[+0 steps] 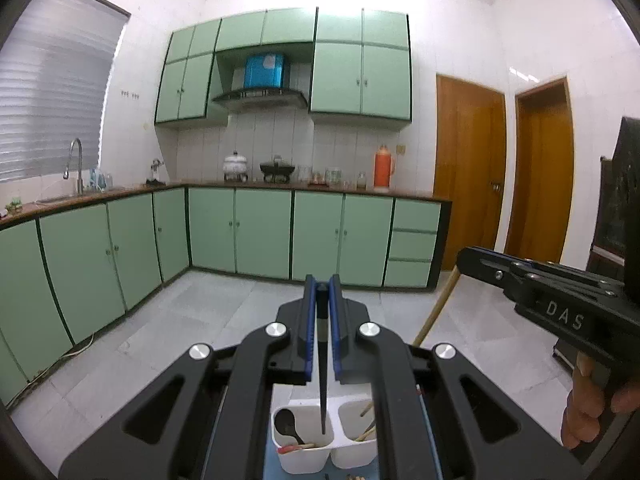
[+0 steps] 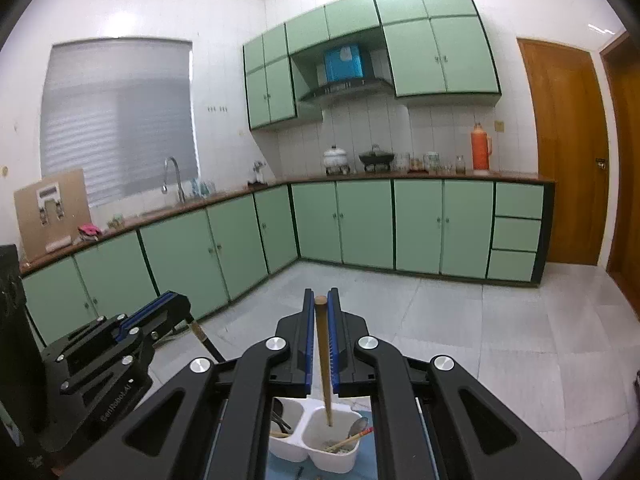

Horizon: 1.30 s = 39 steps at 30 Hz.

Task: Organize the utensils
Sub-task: 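Lower both chopsticks upright into the white holder and open both tools, then move both tools back over the remaining chopsticks on the mat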

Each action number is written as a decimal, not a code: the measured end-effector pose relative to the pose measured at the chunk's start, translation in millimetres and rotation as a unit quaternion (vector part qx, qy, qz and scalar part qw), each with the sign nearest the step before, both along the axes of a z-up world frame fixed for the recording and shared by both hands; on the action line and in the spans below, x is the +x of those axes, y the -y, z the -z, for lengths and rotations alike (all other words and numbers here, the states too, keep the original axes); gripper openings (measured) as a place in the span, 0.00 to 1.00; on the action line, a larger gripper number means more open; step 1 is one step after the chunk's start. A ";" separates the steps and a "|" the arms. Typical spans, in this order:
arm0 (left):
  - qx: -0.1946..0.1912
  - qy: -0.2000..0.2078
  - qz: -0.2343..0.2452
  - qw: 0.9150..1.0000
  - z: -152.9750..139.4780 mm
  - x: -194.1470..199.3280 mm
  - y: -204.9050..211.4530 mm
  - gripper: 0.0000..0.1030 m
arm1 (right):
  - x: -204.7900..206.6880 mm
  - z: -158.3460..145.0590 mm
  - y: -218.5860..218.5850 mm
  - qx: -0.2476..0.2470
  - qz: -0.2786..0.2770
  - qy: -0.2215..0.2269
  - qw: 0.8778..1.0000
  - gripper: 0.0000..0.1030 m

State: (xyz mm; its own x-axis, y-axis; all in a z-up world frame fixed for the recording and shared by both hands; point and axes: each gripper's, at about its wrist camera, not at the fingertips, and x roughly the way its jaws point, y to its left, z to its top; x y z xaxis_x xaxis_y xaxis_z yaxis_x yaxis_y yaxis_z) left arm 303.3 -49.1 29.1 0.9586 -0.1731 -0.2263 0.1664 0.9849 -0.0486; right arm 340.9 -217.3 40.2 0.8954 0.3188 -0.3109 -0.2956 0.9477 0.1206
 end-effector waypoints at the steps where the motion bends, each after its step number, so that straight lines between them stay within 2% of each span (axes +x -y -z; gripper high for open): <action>1: 0.002 -0.006 0.001 1.000 4.6 3.7 1.6 0.05 | 3.9 7.4 -0.7 -0.001 -0.001 -0.006 1.000 0.06; 8: 0.012 -0.061 0.002 0.998 46.2 26.5 -3.3 0.05 | 13.2 46.9 0.6 0.003 -0.006 -0.043 0.999 0.06; 13: 0.003 -0.104 0.002 0.995 69.4 31.4 -17.6 0.07 | 11.9 62.2 4.0 0.004 -0.011 -0.060 0.998 0.06; 15: -0.002 -0.107 0.001 0.994 72.5 27.4 -24.2 0.13 | 5.9 64.9 8.2 0.008 -0.007 -0.058 0.998 0.07; 16: -0.004 -0.104 0.000 0.995 71.6 24.1 -27.2 0.23 | 3.6 65.2 9.3 0.009 -0.006 -0.057 0.998 0.08; 17: -0.006 -0.101 -0.001 0.995 70.1 22.0 -29.1 0.34 | 0.0 64.3 11.6 0.010 -0.004 -0.054 0.998 0.13; 18: -0.007 -0.096 -0.003 0.995 67.8 17.5 -32.4 0.40 | -5.0 62.8 14.2 0.012 0.000 -0.049 0.999 0.17; 20: -0.011 -0.084 -0.003 0.996 61.1 6.5 -38.9 0.44 | -13.8 59.4 18.2 0.013 0.007 -0.039 0.999 0.30; 21: -0.011 -0.080 -0.003 0.997 58.5 2.2 -39.9 0.47 | -21.0 57.5 20.3 0.013 0.011 -0.032 0.999 0.33; 23: -0.012 -0.068 -0.008 0.998 54.2 -10.4 -43.7 0.62 | -34.5 55.7 23.2 0.011 0.020 -0.022 1.000 0.46; 24: -0.011 -0.061 -0.011 0.998 52.4 -19.9 -46.4 0.68 | -43.1 55.9 24.6 0.010 0.023 -0.017 1.000 0.49; 26: -0.011 -0.049 -0.013 0.999 51.9 -40.3 -51.1 0.76 | -58.7 58.0 26.5 0.008 0.028 -0.011 1.000 0.59; 28: -0.009 -0.046 -0.011 0.999 55.3 -57.4 -53.1 0.80 | -75.9 63.1 27.3 0.005 0.033 -0.007 0.999 0.65; 32: -0.003 -0.058 -0.015 0.998 70.9 -86.4 -55.5 0.83 | -109.0 82.8 26.4 0.007 0.035 -0.018 0.999 0.69; 39: 0.009 -0.119 -0.012 0.993 120.0 -123.4 -58.1 0.87 | -148.2 129.4 22.8 0.018 0.047 -0.065 0.997 0.77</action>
State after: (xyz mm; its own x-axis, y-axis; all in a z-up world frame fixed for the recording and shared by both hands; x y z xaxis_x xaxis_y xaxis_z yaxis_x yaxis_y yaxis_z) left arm 179.9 9.0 -90.9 0.8810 -0.1452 -0.4503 0.1295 0.9894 -0.0656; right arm 192.7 -240.0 -89.2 0.8748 0.2479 -0.4163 -0.1850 0.9650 0.1859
